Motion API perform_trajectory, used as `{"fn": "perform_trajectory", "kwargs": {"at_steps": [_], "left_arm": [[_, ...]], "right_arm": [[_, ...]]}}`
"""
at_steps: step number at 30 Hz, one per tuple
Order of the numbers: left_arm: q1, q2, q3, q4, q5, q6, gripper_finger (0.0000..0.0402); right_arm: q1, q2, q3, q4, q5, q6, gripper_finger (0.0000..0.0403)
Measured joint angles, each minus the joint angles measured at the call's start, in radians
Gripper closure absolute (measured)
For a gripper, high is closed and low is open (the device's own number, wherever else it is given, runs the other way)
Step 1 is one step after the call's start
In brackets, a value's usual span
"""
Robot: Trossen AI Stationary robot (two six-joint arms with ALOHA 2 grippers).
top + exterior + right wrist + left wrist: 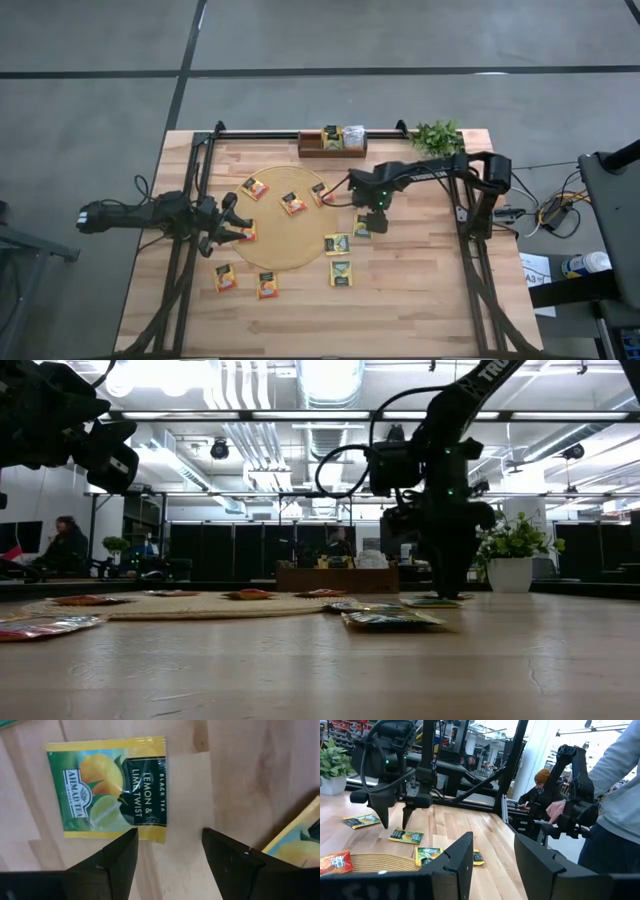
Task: Pick & Place Tea
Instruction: Put the yellow tea bag into the middle section of the wooden organizer
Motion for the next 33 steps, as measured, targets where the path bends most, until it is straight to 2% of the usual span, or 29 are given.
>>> {"fn": "perform_trajectory", "kwargs": {"at_steps": [9, 14, 19, 29, 33], "left_arm": [[0.0, 0.0, 0.0, 0.0, 0.0, 0.0, 0.0264], [0.0, 0.0, 0.0, 0.0, 0.0, 0.0, 0.0264], [0.0, 0.0, 0.0, 0.0, 0.0, 0.0, 0.0264], [0.0, 0.0, 0.0, 0.0, 0.0, 0.0, 0.0264], [0.0, 0.0, 0.0, 0.0, 0.0, 0.0, 0.0264]], "right_arm": [[0.003, -0.011, -0.026, 0.033, -0.024, 0.001, 0.018], [0.005, -0.012, -0.025, 0.041, -0.005, 0.051, 0.0199], [0.012, -0.01, -0.02, 0.043, 0.028, 0.09, 0.0247], [0.013, -0.023, -0.02, 0.043, 0.034, 0.041, 0.0378], [0.019, -0.033, -0.002, 0.031, -0.008, 0.004, 0.0393]]}}
